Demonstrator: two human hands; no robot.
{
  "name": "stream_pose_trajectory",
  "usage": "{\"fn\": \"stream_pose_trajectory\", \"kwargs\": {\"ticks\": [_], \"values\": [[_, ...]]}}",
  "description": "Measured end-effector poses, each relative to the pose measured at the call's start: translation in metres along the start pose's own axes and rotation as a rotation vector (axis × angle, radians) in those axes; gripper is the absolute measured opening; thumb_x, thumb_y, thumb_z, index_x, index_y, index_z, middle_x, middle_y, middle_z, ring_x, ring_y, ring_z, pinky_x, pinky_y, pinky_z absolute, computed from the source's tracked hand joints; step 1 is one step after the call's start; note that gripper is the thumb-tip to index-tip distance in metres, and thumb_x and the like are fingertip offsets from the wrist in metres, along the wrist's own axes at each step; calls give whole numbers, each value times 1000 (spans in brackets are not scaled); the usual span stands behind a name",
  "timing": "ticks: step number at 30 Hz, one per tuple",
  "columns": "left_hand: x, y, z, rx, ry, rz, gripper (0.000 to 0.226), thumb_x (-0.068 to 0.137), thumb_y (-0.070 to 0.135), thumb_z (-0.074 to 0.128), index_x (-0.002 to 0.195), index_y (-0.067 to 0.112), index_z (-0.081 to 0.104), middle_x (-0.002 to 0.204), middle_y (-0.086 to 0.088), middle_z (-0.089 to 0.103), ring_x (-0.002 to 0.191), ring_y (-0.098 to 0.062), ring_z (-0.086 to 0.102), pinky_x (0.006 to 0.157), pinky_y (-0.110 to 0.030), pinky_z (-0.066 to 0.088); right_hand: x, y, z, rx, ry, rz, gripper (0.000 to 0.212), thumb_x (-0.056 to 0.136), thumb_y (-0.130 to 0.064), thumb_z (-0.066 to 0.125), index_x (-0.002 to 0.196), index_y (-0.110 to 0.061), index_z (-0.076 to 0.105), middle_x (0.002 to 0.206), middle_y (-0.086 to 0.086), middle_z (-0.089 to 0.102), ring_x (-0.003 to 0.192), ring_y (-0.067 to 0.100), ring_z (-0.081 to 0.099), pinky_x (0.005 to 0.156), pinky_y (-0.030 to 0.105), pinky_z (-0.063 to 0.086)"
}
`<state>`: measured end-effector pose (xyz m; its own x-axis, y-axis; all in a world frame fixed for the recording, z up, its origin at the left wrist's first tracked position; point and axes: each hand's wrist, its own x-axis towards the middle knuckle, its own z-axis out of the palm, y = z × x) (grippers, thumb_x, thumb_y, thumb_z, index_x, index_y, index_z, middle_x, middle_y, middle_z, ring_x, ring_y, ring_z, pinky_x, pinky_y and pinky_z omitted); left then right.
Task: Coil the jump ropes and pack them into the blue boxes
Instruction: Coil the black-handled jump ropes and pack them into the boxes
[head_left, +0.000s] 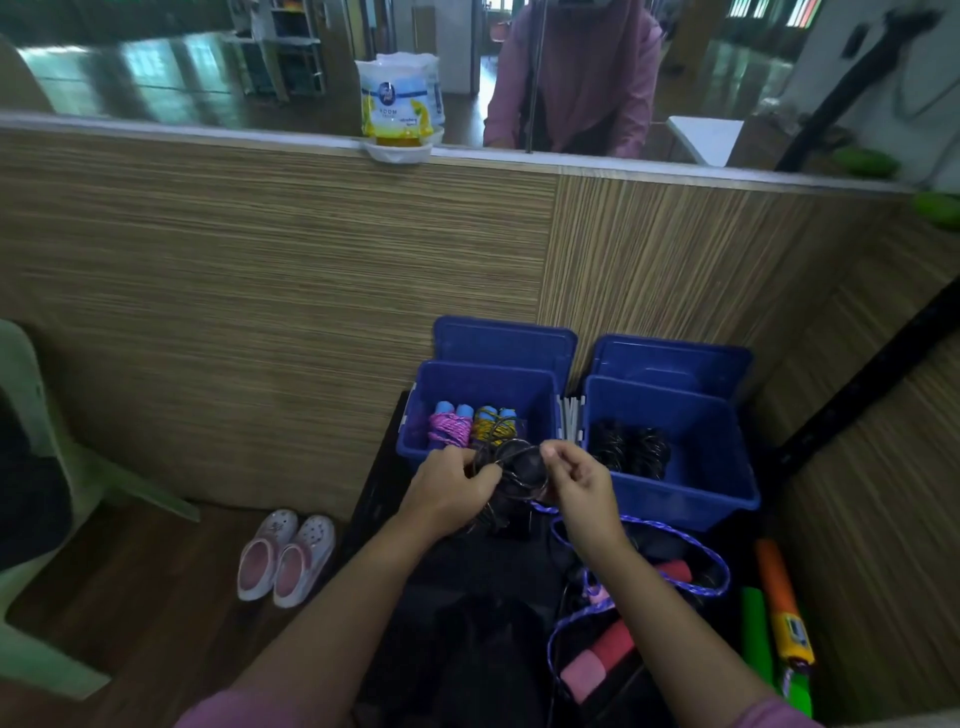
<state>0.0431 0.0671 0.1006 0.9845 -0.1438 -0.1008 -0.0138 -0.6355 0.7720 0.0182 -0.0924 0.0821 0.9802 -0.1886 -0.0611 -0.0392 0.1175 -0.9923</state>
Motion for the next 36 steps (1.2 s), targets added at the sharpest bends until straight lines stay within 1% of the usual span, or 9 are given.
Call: {"fn": "stream_pose_trajectory", "kwargs": {"ticks": [5,7,9,12,15,19,26,31,36], "values": [[-4,0,-2,2,41,99,27,72,42,52,49,28,53,46,11,46,70,-31,60,58,-29,36,2,-9,1,222,-159,163,23,98,-16,46,87,-2,61,74,7,71,68,14,66,64,30,57],[-4,-5,-3,40,69,119,27,68,51,47,74,32,64,63,10,60,81,-28,64,66,-30,44,3,-14,-1,196,-170,162,20,97,-16,49,87,-1,60,70,6,68,63,14,63,70,36,59],[-5,-9,-4,68,77,166,59,67,56,43,120,35,57,100,9,68,98,-17,64,85,-34,50,3,-17,-3,126,-176,140,18,97,-14,50,86,-2,58,72,4,66,63,14,61,70,37,59],[-9,-11,-1,55,90,265,68,72,52,46,136,31,47,122,13,61,110,-6,58,97,-32,47,5,-16,-3,32,-170,101,17,98,-14,47,86,-6,56,97,0,68,85,19,62,65,32,58],[-12,-5,0,82,39,275,60,83,43,50,139,27,38,105,12,61,104,-11,60,87,-28,45,6,-20,-3,-42,-173,77,19,100,-18,43,93,-4,54,106,-10,69,84,14,66,65,34,58],[-10,1,-5,162,-120,224,47,94,31,44,139,23,31,67,9,48,75,-19,54,69,-32,35,4,-21,-6,-143,-202,73,23,101,-20,41,103,1,53,81,11,62,60,13,64,51,26,56],[-10,-7,-2,118,-211,164,37,79,44,31,92,20,55,86,-7,64,83,-26,60,79,-44,49,7,-16,-10,-235,-277,162,22,102,-19,39,84,-13,51,60,-2,61,51,13,61,51,26,56],[-13,-7,6,52,-107,149,44,81,42,42,122,26,41,76,-1,60,69,-19,57,68,-40,48,14,-21,-5,-230,-251,153,25,101,-15,42,80,-8,52,58,-2,56,49,5,55,48,19,49],[-15,-11,7,29,13,233,77,78,47,45,143,38,5,150,3,31,110,-21,56,92,-40,46,20,-16,-8,-198,-229,116,24,99,-18,46,79,-8,53,70,8,52,67,17,50,65,30,44]]}}
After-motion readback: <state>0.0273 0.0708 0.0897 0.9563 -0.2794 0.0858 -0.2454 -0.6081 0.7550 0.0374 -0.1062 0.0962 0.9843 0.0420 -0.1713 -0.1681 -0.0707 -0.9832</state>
